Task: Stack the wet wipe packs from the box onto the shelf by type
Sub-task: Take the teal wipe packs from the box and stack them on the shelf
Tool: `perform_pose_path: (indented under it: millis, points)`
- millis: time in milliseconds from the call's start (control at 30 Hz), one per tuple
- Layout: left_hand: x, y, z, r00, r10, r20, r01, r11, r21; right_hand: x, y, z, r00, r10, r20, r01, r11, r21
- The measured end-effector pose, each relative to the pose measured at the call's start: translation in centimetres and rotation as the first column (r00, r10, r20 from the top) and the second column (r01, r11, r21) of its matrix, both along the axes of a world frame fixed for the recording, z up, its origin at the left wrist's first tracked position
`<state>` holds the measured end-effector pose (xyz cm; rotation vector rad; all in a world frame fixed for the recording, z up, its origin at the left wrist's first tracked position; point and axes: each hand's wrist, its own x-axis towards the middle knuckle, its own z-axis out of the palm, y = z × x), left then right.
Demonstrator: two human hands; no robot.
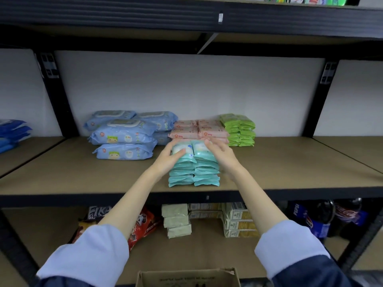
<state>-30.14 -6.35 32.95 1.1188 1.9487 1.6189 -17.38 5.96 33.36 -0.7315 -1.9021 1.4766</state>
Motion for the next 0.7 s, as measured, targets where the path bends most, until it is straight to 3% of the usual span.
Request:
perform_pose_path:
  millis: [200, 333, 500, 700]
  points:
    - [3.0, -6.3, -3.2, 0.916, 0.137, -0.377, -0.152, 0.988, -0.010, 4.7, -4.4, -3.1, 0.982, -0.146, -0.124, 0.178, 0.936, 0.304]
    - [5.0, -10.0, -8.5, 0.893, 0.090, -0.441, -0.170, 0.975, -0.145, 7.1, -7.3, -7.5, 0.981, -0.172, -0.090, 0.192, 0.924, 0.330]
    - [6.8, -12.3, -17.4, 0.919, 0.014, -0.393, -0.190, 0.891, -0.412, 7.2, -10.0, -16.0, 0.970, -0.071, 0.233, -0.017, 0.934, 0.356]
    - [7.9, -13.8, -28.8, 0.998, 0.058, -0.040, -0.070, 0.763, -0.643, 6.0, -12.1, -26.0, 0.754, 0.071, 0.653, -0.218, 0.965, 0.148]
